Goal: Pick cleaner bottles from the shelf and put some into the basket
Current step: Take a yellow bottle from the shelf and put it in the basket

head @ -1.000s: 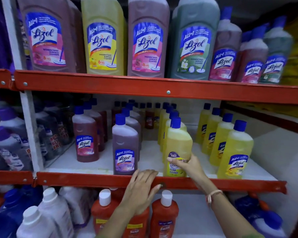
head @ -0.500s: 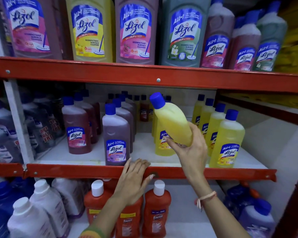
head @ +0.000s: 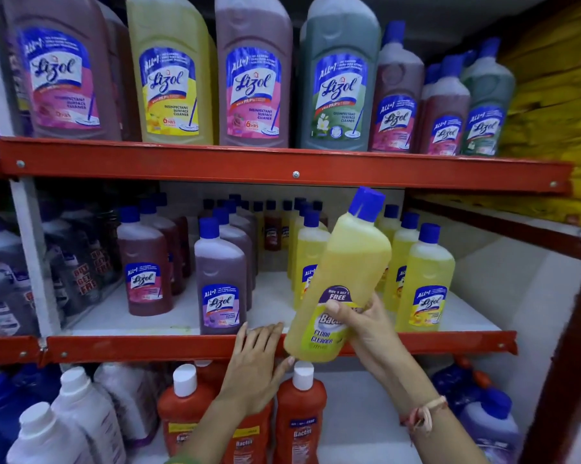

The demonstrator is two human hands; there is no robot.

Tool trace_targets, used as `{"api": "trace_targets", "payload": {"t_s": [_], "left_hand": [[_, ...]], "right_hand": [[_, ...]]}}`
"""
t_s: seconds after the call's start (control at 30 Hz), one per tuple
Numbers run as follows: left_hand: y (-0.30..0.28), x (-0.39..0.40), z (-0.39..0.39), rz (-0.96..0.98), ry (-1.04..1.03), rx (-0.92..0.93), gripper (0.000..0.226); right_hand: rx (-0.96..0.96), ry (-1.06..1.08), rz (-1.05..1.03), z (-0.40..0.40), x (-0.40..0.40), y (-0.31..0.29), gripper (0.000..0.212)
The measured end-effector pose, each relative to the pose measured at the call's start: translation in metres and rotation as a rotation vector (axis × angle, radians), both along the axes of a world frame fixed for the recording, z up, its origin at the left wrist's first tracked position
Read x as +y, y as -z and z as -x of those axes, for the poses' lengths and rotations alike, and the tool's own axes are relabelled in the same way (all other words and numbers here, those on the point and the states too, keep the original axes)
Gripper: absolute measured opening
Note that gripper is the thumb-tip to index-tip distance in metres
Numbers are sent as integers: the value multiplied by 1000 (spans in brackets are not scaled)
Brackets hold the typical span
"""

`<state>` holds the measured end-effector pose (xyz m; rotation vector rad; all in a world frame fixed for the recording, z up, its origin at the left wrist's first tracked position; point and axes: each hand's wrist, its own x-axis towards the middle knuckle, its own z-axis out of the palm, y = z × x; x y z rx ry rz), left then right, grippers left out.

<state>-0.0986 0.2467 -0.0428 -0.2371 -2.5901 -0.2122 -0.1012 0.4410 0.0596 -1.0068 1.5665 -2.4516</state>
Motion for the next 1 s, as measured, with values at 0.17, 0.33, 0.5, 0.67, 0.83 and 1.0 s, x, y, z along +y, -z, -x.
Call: {"api": "trace_targets", "payload": {"t_s": [0.17, 0.33, 0.5, 0.67, 0.83, 1.0], "left_hand": [[1, -3, -1, 111, -4, -22, 62], [-1, -2, -3, 126, -18, -57, 62], [-27, 1, -10, -330, 139, -199, 45], [-86, 20, -41, -1017, 496, -94, 55], [-119, 38, -57, -954, 692, -173, 48], [-87, 37, -61, -1058, 579, -115, 44]], "right_hand": [[-94, -217, -24, -4, 0, 3, 74], [-64, -202, -87, -7, 3, 4, 63], [-20, -112, -141, -10, 9, 5, 51], [-30, 24, -211, -8, 12, 18, 60], [-66, 53, -222, -8, 5, 41, 66], [-141, 59, -312, -20, 7, 81, 66]]}}
